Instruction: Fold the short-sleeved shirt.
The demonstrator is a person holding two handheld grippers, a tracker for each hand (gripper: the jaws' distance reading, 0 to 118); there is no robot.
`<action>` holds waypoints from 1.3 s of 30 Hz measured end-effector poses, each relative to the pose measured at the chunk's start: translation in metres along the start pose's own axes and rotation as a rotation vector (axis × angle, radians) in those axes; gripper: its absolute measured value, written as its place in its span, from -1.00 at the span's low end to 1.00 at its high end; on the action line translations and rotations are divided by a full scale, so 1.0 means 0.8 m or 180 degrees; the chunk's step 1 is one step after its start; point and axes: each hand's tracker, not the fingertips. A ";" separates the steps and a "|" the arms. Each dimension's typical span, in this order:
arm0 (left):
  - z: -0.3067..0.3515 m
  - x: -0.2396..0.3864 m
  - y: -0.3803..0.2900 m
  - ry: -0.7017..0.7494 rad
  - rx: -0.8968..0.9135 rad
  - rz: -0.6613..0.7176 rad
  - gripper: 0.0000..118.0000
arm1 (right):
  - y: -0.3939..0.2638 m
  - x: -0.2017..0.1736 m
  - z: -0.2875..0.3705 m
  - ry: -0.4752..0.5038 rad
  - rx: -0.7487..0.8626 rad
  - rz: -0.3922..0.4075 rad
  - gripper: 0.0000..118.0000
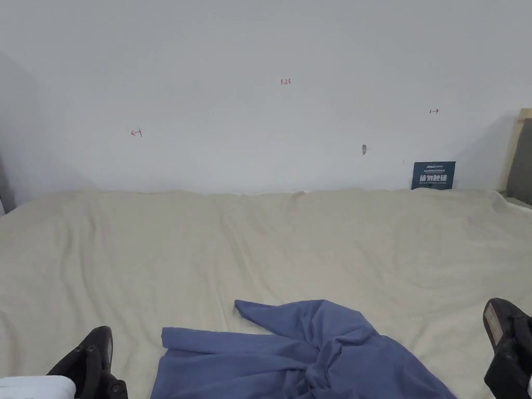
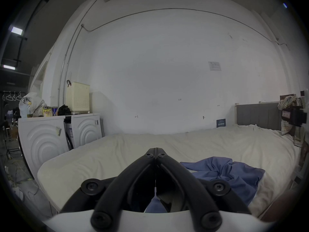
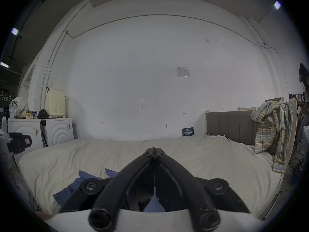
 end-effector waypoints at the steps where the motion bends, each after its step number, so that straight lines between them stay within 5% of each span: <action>1: -0.004 0.002 0.011 -0.0052 -0.0001 -0.0009 -1.00 | 0.001 -0.001 -0.002 0.0007 -0.0023 0.0019 -1.00; 4: -0.059 0.002 0.061 -0.0246 -0.0197 -0.0094 -1.00 | 0.006 -0.002 -0.006 0.0069 -0.0069 0.0049 -1.00; 7: -0.170 -0.006 0.101 -0.0730 -0.1522 0.0024 -1.00 | 0.010 -0.004 -0.011 0.0140 -0.0099 0.0057 -1.00; 10: -0.294 -0.025 0.072 -0.1628 -0.2713 0.0725 -1.00 | 0.010 -0.006 -0.016 0.0202 -0.0182 0.0070 -1.00; 11: -0.327 -0.028 0.053 -0.1618 -0.2939 0.0957 -1.00 | 0.009 -0.007 -0.017 0.0215 -0.0202 0.0078 -1.00; 13: -0.374 -0.020 0.014 -0.1100 -0.3215 0.0534 -1.00 | 0.004 -0.009 -0.019 0.0233 -0.0234 0.0101 -1.00; 17: -0.429 -0.017 -0.055 -0.1098 -0.3492 0.0353 -0.96 | -0.008 -0.009 -0.029 0.0257 -0.0373 0.0153 -1.00; 19: -0.446 -0.016 -0.075 -0.1068 -0.3611 0.0435 -0.27 | -0.013 -0.008 -0.035 0.0247 -0.0432 0.0206 -1.00; 21: -0.459 -0.014 -0.096 -0.1069 -0.3650 0.0421 1.00 | -0.018 -0.006 -0.041 0.0225 -0.0465 0.0236 -1.00; 28: -0.474 -0.004 -0.142 -0.0983 -0.3759 0.0278 0.88 | -0.033 -0.002 -0.069 0.0192 -0.0692 0.0113 -1.00; 29: -0.474 -0.002 -0.131 -0.1067 -0.3763 0.0196 0.72 | -0.035 -0.002 -0.072 0.0191 -0.0718 0.0095 -1.00; 32: -0.466 0.002 -0.136 -0.1025 -0.3692 -0.0077 -0.60 | -0.040 -0.004 -0.079 0.0215 -0.0772 0.0060 -1.00; 39: -0.457 -0.005 -0.131 -0.1191 -0.3579 0.0054 -0.71 | -0.032 -0.010 -0.108 0.0354 -0.0763 0.0082 -1.00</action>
